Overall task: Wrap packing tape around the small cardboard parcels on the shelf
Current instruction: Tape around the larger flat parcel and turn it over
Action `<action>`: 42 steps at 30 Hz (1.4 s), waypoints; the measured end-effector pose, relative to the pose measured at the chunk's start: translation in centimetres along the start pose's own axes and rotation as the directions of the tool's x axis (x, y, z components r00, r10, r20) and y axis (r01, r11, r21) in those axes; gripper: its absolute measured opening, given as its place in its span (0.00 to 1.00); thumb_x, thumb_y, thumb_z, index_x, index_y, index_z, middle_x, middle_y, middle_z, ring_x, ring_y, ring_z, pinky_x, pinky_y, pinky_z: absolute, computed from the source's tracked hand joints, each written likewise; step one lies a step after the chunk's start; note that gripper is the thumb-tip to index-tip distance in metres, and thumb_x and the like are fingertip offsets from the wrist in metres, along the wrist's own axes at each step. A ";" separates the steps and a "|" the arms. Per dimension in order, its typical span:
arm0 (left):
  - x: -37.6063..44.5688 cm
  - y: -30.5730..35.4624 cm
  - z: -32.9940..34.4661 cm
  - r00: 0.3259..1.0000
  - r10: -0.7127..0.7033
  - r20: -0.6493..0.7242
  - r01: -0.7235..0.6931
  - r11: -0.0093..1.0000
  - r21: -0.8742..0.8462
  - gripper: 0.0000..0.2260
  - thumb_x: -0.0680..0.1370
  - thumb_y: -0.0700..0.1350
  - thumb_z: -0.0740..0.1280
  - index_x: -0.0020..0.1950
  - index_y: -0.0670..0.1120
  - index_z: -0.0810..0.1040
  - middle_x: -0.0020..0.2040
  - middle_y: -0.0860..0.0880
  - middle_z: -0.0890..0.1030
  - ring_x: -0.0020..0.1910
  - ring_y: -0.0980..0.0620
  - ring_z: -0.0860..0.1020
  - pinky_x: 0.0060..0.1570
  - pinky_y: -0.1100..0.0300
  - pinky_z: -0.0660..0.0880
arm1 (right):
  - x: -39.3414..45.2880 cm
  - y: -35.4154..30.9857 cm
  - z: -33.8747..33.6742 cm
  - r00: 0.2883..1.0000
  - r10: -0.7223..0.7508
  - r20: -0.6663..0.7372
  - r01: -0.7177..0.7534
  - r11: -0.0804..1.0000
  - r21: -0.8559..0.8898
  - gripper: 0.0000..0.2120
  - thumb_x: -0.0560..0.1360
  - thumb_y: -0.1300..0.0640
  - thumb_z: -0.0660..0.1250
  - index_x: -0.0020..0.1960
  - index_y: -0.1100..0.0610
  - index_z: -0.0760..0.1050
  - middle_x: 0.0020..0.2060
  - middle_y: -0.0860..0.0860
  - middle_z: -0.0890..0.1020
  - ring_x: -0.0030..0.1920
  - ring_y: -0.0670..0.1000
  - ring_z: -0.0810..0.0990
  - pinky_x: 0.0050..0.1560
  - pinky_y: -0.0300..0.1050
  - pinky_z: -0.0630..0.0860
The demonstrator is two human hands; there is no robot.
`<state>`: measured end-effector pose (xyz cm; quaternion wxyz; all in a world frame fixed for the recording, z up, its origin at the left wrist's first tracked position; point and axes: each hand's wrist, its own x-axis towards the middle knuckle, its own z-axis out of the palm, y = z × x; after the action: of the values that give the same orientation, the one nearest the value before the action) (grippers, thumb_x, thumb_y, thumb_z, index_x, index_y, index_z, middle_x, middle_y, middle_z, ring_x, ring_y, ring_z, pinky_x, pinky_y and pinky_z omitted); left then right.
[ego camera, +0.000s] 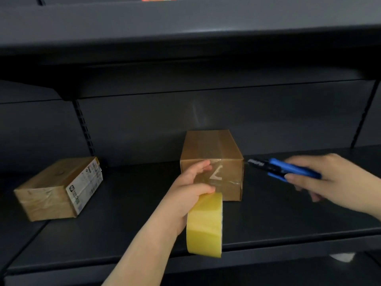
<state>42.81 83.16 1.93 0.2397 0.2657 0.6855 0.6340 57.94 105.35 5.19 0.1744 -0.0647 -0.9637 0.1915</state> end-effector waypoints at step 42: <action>-1.1 -0.9 -8.5 0.950 0.057 -0.307 -0.058 0.998 0.006 0.23 0.73 0.28 0.64 0.53 0.56 0.76 0.55 0.49 0.80 0.45 0.52 0.82 0.43 0.59 0.76 | 11.1 -2.5 10.5 0.796 -0.506 -0.332 0.421 0.857 -0.297 0.24 0.70 0.39 0.62 0.56 0.54 0.81 0.53 0.51 0.83 0.54 0.50 0.82 0.53 0.48 0.80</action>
<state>37.95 76.04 1.69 0.1120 0.1834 0.7056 0.6753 43.67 101.53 0.55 0.4008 0.1190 -0.9081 0.0238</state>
